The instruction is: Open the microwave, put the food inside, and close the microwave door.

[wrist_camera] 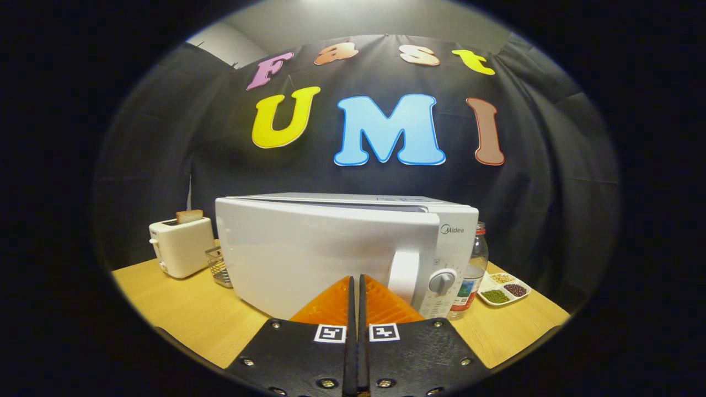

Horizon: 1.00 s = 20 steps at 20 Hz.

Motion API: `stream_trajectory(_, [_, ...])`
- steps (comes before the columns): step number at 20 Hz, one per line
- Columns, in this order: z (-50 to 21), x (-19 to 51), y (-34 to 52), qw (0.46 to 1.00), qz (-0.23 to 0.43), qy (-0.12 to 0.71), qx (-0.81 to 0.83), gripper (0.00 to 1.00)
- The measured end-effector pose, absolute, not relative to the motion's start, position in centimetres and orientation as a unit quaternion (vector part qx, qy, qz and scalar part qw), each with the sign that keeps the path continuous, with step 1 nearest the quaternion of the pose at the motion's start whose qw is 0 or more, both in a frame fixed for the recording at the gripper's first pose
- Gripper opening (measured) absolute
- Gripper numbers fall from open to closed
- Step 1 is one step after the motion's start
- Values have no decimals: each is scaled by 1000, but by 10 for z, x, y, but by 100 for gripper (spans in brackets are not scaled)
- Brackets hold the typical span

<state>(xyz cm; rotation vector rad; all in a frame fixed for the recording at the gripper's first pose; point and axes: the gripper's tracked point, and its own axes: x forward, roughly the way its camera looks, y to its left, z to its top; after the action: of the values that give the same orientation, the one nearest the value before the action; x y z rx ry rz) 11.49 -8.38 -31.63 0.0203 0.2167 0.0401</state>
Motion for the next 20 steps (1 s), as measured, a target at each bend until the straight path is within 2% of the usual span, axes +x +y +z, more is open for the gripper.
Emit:
stream_trajectory(9, [-328,165,-95,994,-8,108,-3,2])
stream_trajectory(12, [-329,168,-96,994,-34,102,-26,2])
stream_trajectory(20, [-331,176,-100,992,-53,113,-11,2])
